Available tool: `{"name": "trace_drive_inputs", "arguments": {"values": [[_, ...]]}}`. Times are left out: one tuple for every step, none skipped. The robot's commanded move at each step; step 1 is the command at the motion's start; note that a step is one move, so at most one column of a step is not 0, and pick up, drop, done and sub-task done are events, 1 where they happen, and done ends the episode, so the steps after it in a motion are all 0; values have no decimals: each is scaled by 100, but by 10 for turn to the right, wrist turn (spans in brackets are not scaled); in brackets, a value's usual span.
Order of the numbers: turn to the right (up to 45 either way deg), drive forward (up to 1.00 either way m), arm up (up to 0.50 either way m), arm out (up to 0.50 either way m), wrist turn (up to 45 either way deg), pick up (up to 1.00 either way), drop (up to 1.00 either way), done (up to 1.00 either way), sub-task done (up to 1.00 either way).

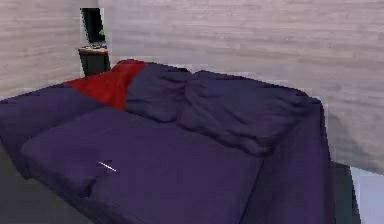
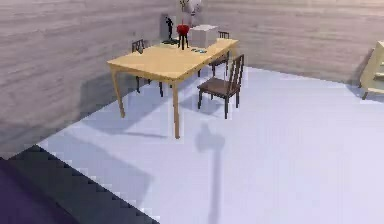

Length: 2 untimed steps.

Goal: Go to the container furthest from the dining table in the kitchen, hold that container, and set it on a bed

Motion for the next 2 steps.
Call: {"name": "trace_drive_inputs", "arguments": {"values": [[-450, 0, 0, 0, 0, 0, 0, 0, 0], [-450, 0, 0, 0, 0, 0, 0, 0, 0]]}}
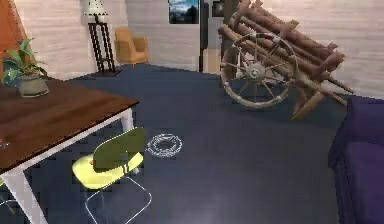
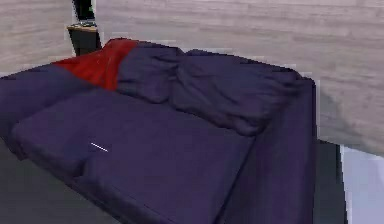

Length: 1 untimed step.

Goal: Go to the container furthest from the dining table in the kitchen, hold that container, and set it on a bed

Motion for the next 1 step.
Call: {"name": "trace_drive_inputs", "arguments": {"values": [[-450, 0, 0, 0, 0, 0, 0, 0, 0]]}}
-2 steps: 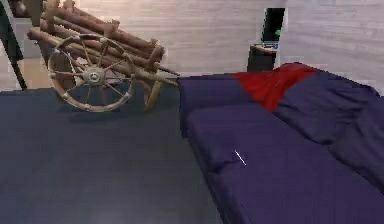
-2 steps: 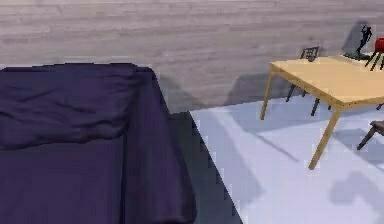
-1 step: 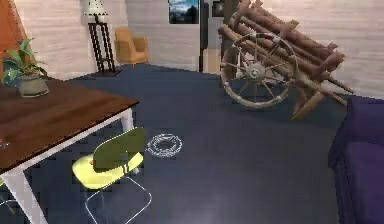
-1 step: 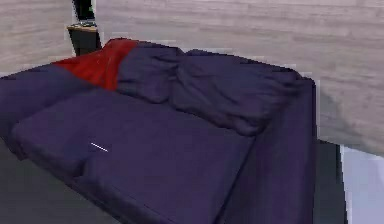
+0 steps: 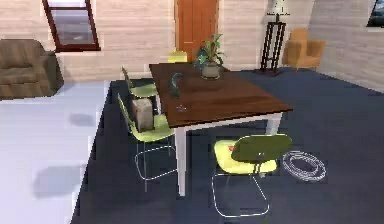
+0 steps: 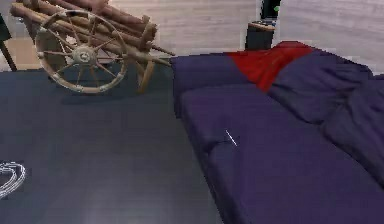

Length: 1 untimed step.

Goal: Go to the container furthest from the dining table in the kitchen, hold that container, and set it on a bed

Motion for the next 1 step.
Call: {"name": "trace_drive_inputs", "arguments": {"values": [[-360, 0, 0, 0, 0, 0, 0, 0, 0]]}}
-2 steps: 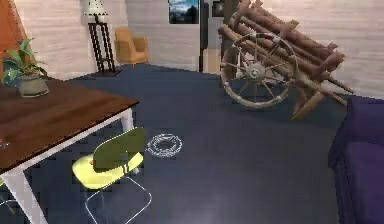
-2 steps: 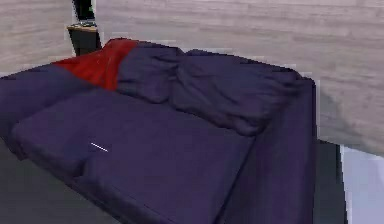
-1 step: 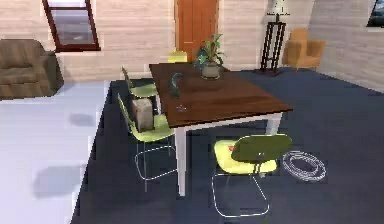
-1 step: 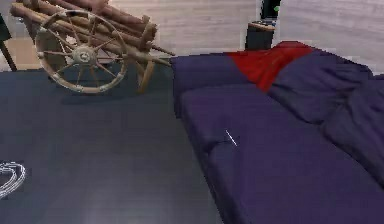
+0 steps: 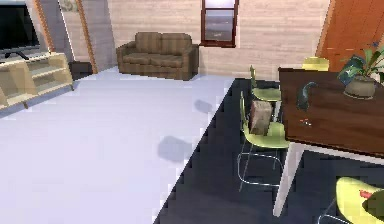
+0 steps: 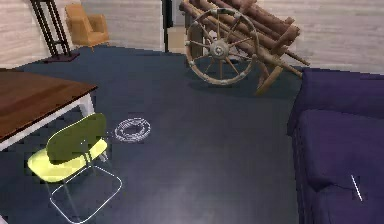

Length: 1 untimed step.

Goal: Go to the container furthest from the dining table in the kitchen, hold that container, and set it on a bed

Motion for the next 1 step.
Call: {"name": "trace_drive_inputs", "arguments": {"values": [[0, 20, 0, 0, 0, 0, 0, 0, 0]]}}
